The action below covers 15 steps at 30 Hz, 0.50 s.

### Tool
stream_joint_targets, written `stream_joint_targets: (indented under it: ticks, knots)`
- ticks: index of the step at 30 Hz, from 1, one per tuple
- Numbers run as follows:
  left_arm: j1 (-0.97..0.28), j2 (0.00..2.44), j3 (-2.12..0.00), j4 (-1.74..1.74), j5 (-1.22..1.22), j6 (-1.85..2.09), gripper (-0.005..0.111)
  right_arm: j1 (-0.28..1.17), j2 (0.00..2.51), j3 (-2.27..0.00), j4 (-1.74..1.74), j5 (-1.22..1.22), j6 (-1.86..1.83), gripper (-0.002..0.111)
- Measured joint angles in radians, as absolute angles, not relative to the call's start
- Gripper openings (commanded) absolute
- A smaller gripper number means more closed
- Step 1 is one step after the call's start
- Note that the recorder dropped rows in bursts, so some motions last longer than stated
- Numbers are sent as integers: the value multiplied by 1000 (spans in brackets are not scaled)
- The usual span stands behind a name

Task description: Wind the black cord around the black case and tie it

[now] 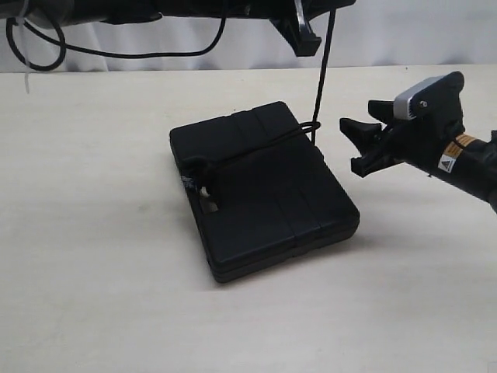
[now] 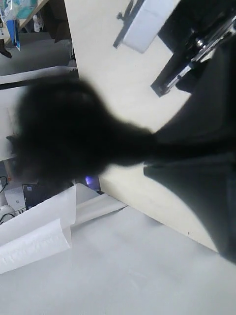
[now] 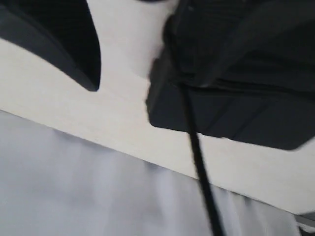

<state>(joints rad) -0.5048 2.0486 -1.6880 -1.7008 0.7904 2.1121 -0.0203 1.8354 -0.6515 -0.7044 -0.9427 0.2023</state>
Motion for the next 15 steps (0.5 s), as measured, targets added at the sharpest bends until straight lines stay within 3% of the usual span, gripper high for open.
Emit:
stream_joint_targets:
  ticks: [4,15]
  knots:
    - [-505,2044,-1688,-1701,790,2112,0,-13,1833,-666,-792,-1024,314,51]
    - [-511,2044,-1688,-1699,827,2112,0,117,1955,-849,-807,-709,453,21]
